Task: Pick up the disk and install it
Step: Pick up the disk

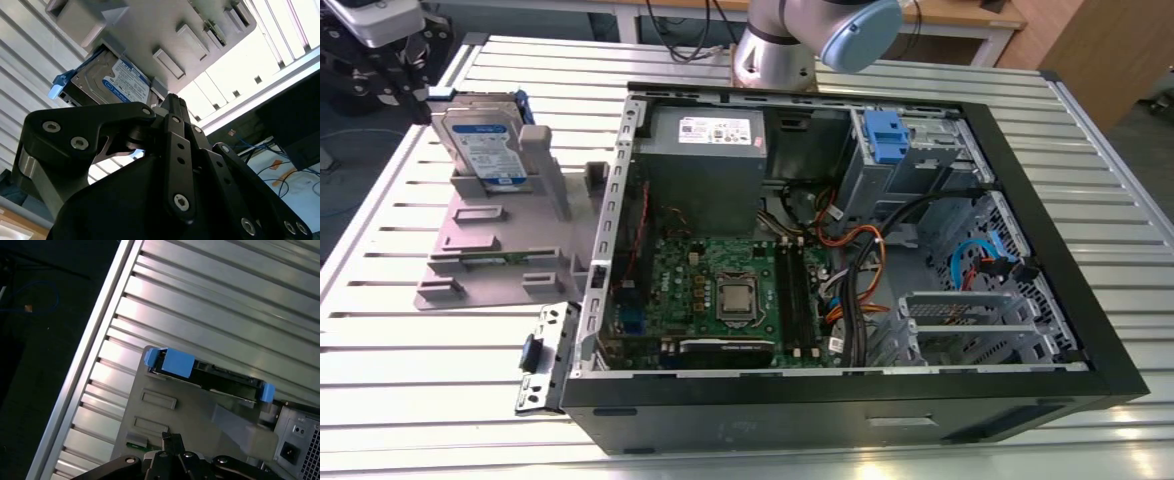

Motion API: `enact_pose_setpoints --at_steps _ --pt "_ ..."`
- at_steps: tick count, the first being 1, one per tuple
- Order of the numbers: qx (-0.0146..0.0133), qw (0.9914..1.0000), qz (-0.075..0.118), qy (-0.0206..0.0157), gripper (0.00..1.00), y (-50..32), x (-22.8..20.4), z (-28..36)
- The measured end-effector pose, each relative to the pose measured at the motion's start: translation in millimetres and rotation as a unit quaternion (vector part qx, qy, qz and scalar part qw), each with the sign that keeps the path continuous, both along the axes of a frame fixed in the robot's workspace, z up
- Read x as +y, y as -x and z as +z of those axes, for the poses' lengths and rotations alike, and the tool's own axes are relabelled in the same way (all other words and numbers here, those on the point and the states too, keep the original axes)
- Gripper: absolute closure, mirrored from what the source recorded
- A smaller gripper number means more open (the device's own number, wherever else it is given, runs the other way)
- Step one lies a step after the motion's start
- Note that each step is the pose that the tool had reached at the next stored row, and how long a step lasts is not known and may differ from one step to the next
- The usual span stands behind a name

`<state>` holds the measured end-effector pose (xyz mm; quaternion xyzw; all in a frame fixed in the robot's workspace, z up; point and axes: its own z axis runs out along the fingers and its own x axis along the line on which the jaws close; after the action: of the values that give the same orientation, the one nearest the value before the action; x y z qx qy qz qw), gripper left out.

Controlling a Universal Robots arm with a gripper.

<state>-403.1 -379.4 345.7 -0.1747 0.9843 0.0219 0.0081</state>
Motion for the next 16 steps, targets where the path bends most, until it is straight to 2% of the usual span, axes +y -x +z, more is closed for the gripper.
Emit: enact_pose_setpoints --at_steps 16 --pt "0.0000 0.99961 0.028 0.0011 0.90 0.0 0.0 0.0"
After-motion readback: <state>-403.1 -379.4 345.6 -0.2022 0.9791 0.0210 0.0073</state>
